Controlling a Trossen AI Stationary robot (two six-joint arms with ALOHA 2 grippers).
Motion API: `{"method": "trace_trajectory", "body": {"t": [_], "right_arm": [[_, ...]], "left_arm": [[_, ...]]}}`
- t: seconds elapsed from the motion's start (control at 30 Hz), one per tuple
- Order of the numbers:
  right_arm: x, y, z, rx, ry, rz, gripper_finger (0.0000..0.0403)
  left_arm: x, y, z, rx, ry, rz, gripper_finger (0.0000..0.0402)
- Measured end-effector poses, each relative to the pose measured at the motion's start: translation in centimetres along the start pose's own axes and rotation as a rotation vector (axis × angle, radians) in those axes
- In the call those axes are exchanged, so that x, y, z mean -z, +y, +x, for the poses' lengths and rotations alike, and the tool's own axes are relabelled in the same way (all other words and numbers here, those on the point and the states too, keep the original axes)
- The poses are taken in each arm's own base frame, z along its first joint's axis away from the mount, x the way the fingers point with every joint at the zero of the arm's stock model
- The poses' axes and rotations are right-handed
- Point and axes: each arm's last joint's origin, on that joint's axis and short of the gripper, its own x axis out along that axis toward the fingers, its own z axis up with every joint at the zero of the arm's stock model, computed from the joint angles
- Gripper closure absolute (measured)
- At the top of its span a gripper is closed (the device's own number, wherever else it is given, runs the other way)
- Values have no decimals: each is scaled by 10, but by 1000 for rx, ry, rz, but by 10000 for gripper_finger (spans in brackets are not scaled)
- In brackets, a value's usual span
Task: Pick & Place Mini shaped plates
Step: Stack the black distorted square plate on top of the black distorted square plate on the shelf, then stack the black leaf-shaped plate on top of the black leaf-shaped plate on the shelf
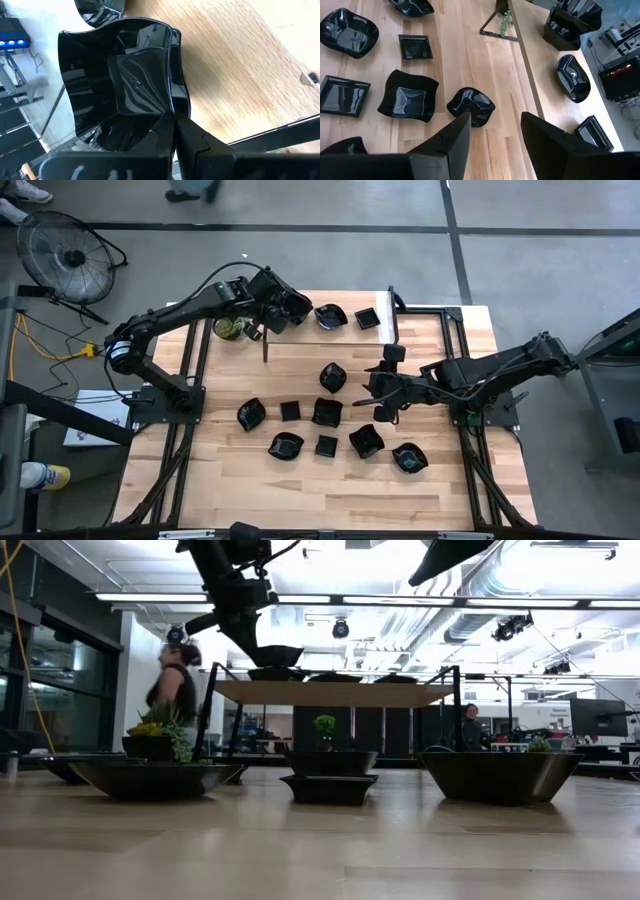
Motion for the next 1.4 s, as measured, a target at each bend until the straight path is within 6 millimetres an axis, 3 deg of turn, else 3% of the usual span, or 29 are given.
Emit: {"method": "trace_trajectory", "body": {"t": [0.23,0.6,0.93,1.1,1.4], "right_arm": [[0,0,0,-4,0,11,233],[0,0,0,-5,0,11,233],[0,0,0,-5,1,11,233],[0,0,0,-1,3,9,233],[1,0,0,7,7,33,233]], "left_arm": [[0,0,0,0,0,-3,398],[0,0,0,0,-1,-6,339],[1,0,0,-8,25,-6,337],[3,0,-9,-32,28,-37,337],[6,-9,-38,0,-135,-162,337]]}}
